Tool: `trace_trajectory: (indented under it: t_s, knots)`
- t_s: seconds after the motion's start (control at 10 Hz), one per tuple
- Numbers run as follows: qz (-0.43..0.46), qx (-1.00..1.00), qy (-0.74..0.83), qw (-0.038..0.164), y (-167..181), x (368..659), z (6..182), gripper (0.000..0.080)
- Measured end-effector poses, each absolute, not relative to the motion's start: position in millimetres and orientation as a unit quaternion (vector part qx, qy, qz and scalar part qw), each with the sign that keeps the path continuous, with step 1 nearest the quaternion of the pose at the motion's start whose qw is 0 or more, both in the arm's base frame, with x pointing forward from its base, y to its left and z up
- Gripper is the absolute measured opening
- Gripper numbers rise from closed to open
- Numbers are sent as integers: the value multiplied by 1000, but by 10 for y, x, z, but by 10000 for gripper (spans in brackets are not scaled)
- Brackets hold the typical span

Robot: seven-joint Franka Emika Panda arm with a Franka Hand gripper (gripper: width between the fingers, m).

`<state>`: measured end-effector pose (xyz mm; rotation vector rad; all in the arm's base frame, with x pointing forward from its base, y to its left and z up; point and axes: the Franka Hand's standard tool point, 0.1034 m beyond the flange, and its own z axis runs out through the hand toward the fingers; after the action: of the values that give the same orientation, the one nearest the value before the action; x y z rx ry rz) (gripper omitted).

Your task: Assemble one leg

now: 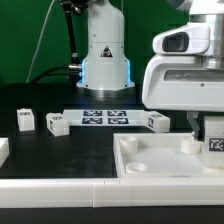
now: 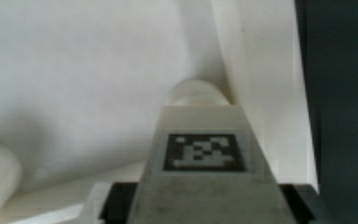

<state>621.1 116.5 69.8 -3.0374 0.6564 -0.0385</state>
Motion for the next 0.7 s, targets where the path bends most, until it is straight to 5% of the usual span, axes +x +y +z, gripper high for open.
trace_trajectory:
  t_s: [0.7]
  knots:
    - [-2, -806, 591, 24, 1222, 6184, 681, 290]
